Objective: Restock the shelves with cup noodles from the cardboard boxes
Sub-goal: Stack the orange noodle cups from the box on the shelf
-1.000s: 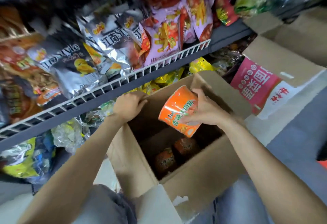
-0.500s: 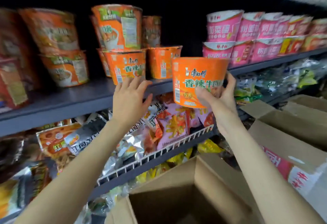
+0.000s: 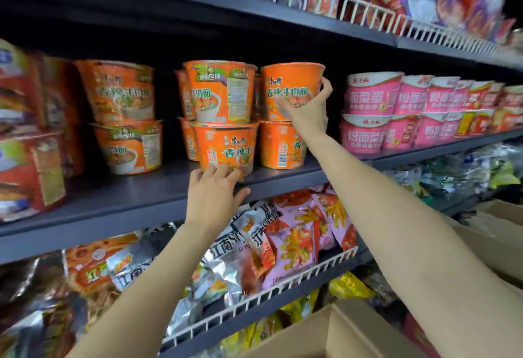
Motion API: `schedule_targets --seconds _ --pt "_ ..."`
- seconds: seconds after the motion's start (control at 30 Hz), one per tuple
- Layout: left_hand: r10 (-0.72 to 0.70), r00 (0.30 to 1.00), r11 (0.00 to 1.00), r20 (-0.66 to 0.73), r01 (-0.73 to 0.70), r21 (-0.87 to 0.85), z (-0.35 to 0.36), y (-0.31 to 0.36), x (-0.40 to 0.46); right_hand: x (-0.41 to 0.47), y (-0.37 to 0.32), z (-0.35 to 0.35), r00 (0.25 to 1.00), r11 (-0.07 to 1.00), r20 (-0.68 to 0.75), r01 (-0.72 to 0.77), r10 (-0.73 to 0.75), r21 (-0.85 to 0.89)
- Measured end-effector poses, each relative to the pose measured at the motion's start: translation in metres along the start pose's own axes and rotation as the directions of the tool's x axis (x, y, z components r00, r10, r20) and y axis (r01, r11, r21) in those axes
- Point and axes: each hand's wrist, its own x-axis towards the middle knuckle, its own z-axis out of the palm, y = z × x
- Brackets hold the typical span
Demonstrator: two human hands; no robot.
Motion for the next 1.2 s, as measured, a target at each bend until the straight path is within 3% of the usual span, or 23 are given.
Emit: schedule_targets --seconds 0.13,0.3,0.4,0.47,0.53,0.6,0.67,0.73,0.83,0.9,0.97,1.03,1.1,1.2 --pt "0.029 0.997 0.999 -0.077 -0.025 0.048 0.007 -0.002 -0.003 -0.001 0.013 0.002 0.985 0.996 0.173 0.036 -0.022 -0.079" --pt "-0.003 0.984 0.996 -0.176 0.019 0.086 0.013 0.001 -0.015 -0.064 0.03 -0.024 0.976 0.964 0.038 0.217 -0.214 -0.157" --pt "-0.062 0.935 0.997 -0.349 0.04 -0.069 0.006 0.017 -0.042 -0.136 0.052 -0.047 0.96 0.954 0.037 0.282 -0.279 -0.104" --pt "-0.056 0.93 0.965 -0.362 -0.042 -0.259 0.002 0.035 -0.077 -0.185 0.074 -0.06 0.957 0.957 0.13 0.273 -0.26 -0.101" --pt "-0.025 0.986 0.894 -0.167 -0.053 -0.446 0.005 0.05 -0.125 -0.235 0.103 -0.07 0.941 0.961 0.264 0.251 -0.213 -0.118" --pt "0.008 0.988 0.84 0.153 0.077 -0.538 0.021 0.055 -0.177 -0.279 0.132 -0.076 0.914 0.962 0.387 0.208 -0.126 -0.178" --pt "0.027 0.9 0.793 0.436 0.246 -0.557 0.039 0.05 -0.221 -0.318 0.162 -0.079 0.873 0.953 0.488 0.148 -0.001 -0.263" --pt "0.026 0.779 0.776 0.627 0.379 -0.504 0.048 0.043 -0.244 -0.352 0.185 -0.084 0.816 0.933 0.569 0.117 0.105 -0.34" --pt "-0.027 0.607 0.825 0.794 0.462 -0.325 0.053 0.039 -0.257 -0.385 0.205 -0.098 0.743 0.871 0.645 0.188 0.176 -0.454" --pt "-0.121 0.568 0.853 0.814 0.479 -0.208 0.055 0.041 -0.264 -0.396 0.207 -0.106 0.673 0.825 0.7 0.24 0.239 -0.512" --pt "-0.154 0.641 0.858 0.752 0.465 -0.221 0.05 0.048 -0.268 -0.404 0.206 -0.11 0.618 0.802 0.747 0.304 0.244 -0.513" --pt "-0.084 0.753 0.872 0.653 0.373 -0.318 0.04 0.06 -0.27 -0.411 0.201 -0.106 0.545 0.779 0.803 0.385 0.242 -0.495" --pt "-0.007 0.822 0.883 0.569 0.272 -0.382 0.027 0.073 -0.269 -0.415 0.201 -0.091 0.387 0.727 0.871 0.497 0.302 -0.473" --pt "0.08 0.86 0.888 0.504 0.168 -0.428 0.011 0.087 -0.27 -0.422 0.216 -0.066 0.17 0.657 0.885 0.612 0.434 -0.44"
